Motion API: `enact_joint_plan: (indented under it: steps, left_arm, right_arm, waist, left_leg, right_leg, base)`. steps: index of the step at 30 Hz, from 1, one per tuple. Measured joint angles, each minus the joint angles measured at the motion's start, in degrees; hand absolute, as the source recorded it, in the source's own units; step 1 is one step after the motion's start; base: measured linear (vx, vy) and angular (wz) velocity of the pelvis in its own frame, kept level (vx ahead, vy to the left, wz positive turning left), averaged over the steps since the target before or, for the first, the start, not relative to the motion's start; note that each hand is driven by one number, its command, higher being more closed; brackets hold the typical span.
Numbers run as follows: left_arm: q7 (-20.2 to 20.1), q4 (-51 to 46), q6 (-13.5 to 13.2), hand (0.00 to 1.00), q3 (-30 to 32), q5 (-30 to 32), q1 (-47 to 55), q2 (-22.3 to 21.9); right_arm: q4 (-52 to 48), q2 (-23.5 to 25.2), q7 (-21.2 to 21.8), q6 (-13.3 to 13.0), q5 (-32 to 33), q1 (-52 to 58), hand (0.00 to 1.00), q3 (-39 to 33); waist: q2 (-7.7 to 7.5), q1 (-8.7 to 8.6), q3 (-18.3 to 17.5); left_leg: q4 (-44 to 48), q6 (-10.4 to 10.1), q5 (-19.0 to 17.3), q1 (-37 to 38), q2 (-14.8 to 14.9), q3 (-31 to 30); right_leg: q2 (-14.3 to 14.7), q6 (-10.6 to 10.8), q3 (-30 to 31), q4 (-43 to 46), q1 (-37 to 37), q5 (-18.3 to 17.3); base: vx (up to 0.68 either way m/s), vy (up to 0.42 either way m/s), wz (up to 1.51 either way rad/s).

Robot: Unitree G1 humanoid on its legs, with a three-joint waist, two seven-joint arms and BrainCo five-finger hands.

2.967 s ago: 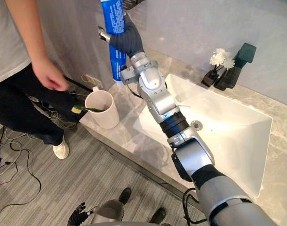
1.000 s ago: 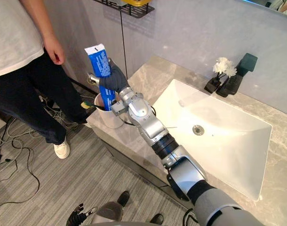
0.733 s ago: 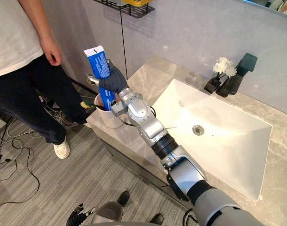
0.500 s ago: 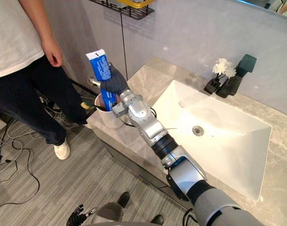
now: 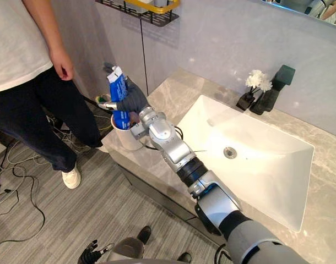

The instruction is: Organize washtable

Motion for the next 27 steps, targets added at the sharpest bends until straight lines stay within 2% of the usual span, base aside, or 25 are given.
enact_joint_plan:
  steps: [4, 6, 15, 19, 21, 27]
  left_arm:
    - [0.0, 0.3, 0.0, 0.0, 0.0, 0.0, 0.0, 0.0]
    - [0.0, 0.6, 0.1, 0.0, 0.0, 0.0, 0.0, 0.0]
    - [0.0, 1.2, 0.6, 0.0, 0.0, 0.0, 0.1, -0.2]
    - [0.0, 1.3, 0.6, 0.0, 0.0, 0.0, 0.2, -0.2]
    - [-0.1, 1.5, 0.6, 0.0, 0.0, 0.0, 0.3, -0.2]
    - [-0.3, 1.8, 0.7, 0.0, 0.0, 0.1, 0.4, -0.2]
  right_arm:
    - [-0.8, -0.1, 0.1, 0.0, 0.0, 1.3, 0.0, 0.0]
    - [-1.2, 0.0, 0.3, 0.0, 0.0, 2.1, 0.0, 0.0]
    - [-4.3, -1.2, 0.3, 0.0, 0.0, 6.3, 0.0, -0.4]
    - [-6.9, -1.9, 0.4, -0.1, 0.0, 7.0, 0.0, -2.6]
    - [-10.2, -2.8, 0.4, -0.2, 0.1, 7.8, 0.0, -4.3]
    - [-20.4, -8.5, 1.8, -0.6, 0.7, 12.4, 0.0, -8.2]
  waist:
    - [0.09, -0.28, -0.1]
    - [0.17, -1.07, -0.1]
    - [0.69, -1.44, -0.5]
    - [0.78, -2.14, -0.6]
    - [0.79, -2.75, -0.7]
    - [0.9, -3.07, -0.9]
  left_leg:
    - [0.0, 0.0, 0.0, 0.1, 0.0, 0.1]
    - [0.0, 0.0, 0.0, 0.2, 0.0, 0.2]
    - [-0.2, 0.0, 0.0, 0.9, 0.2, 1.3]
    - [-0.3, 0.0, 0.0, 0.9, 0.3, 1.4]
    - [-0.3, 0.0, 0.0, 1.0, 0.3, 1.5]
    - [-0.6, 0.0, 0.0, 1.9, 0.5, 2.5]
  right_leg:
    - [0.0, 0.0, 0.1, 0.1, 0.0, 0.0]
    - [-0.1, 0.0, 0.2, 0.3, 0.0, 0.0]
    - [-0.1, 0.0, 1.5, 0.5, 0.0, 0.0]
    - [-0.1, 0.0, 1.5, 0.6, 0.0, 0.0]
    - [-0.1, 0.0, 1.7, 0.6, 0.0, 0.0]
    - [-0.1, 0.0, 2.7, 0.7, 0.1, 0.0]
  base:
    - [0.0, 0.0, 0.0]
    - [0.0, 0.0, 0.0]
    - [0.0, 0.019, -0.06]
    - [0.0, 0.0, 0.0]
    - [0.0, 0.009, -0.02]
    - [0.0, 0.017, -0.08]
